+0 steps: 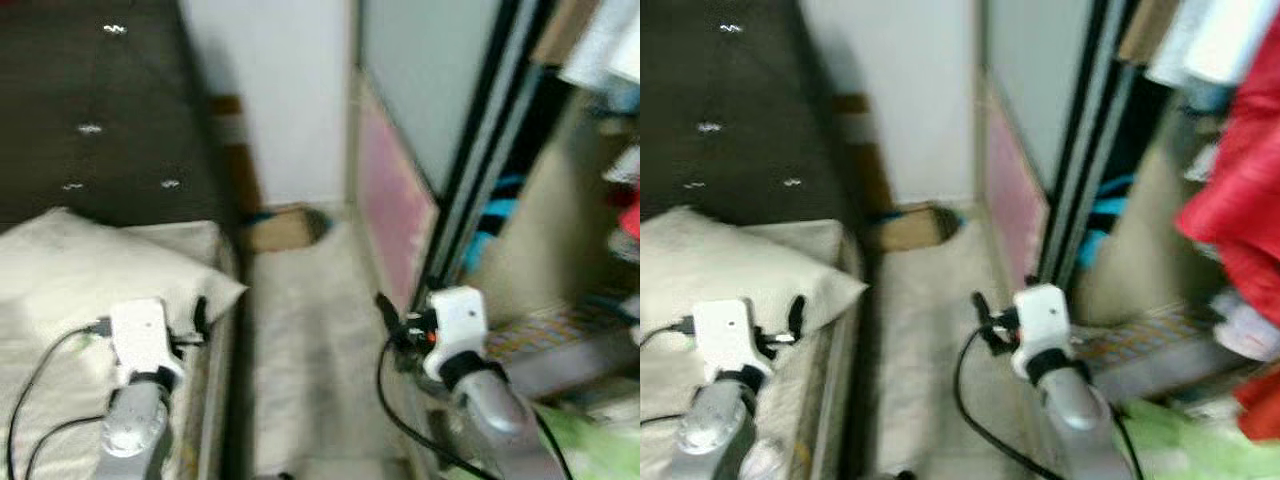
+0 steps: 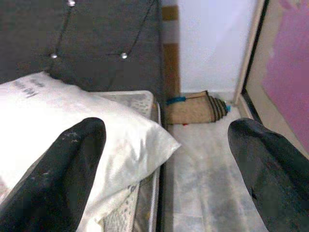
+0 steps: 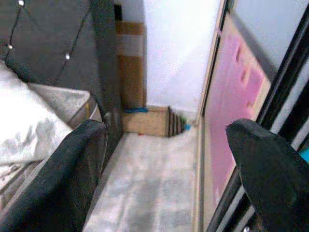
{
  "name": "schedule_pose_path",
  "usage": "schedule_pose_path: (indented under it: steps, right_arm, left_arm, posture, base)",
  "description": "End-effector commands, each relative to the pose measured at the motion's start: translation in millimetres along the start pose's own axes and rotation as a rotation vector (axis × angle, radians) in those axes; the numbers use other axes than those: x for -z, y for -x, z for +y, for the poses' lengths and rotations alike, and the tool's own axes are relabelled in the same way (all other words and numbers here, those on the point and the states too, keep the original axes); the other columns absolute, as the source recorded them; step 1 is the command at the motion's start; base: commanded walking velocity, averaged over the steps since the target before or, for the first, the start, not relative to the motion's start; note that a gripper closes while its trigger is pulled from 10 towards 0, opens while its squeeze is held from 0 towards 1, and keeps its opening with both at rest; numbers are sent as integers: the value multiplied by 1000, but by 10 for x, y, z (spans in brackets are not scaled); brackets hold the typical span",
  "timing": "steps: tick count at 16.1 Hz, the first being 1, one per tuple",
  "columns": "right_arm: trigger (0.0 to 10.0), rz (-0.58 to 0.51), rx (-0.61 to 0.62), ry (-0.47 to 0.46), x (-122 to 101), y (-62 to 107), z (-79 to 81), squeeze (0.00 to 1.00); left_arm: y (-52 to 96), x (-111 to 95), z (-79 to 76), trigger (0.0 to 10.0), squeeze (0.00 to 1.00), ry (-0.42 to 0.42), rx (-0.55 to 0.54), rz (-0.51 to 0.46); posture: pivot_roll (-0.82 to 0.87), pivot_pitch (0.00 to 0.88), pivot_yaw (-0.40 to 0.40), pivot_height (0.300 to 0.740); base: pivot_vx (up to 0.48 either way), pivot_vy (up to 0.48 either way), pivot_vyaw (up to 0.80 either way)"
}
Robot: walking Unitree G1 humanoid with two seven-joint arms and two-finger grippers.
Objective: Clean up the room
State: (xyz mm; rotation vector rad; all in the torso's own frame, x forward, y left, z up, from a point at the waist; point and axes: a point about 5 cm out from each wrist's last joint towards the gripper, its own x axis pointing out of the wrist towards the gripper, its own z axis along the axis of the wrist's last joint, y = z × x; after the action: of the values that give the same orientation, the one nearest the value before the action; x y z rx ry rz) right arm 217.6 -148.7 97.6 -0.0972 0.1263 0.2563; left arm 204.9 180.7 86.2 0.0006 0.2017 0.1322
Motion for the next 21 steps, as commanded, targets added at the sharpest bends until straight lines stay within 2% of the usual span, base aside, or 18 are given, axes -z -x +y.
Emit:
schedule_pose_path:
  steps: [1,4,5,8,14,19,21]
  right_arm:
    - [10000,-2,2,-6,-12,-8,-38,0]
    - [10000,-9,-5,-6,-12,-153,-96,0]
    - [10000,-20,0,-13,-33,-219,-109,0]
    - [10000,-27,0,-15,-49,-249,-123,0]
    - [10000,-35,13,-24,-49,-311,-164,0]
    - [10000,-33,-30,-45,-46,-380,-95,0]
    - [10000,-34,-46,-40,-63,-439,-81,0]
  left_arm:
    - [0,-27,40,10000,0,-14,-8,-6]
    - [-64,-98,-65,10000,0,-37,43,-37]
    - [-90,-87,-93,10000,0,-11,80,-7]
    - [-110,-89,-72,10000,0,-7,45,-13]
    - [-179,-146,-96,10000,0,-3,47,-47]
    - [-194,-177,-110,10000,0,12,24,-78]
    - [-169,-178,-89,10000,0,-17,2,-99]
  posture:
    - [1,0,31,740]
    - [7,0,30,740]
    - [12,0,29,740]
    - [13,0,20,740]
    - [10,0,21,740]
    - [42,0,-26,740]
    - [52,0,-53,740]
  base:
    - [0,0,800]
    - [0,0,800]
    - [0,0,800]
    - [0,0,800]
    - [0,0,800]
    - [0,0,660]
    - [0,0,213]
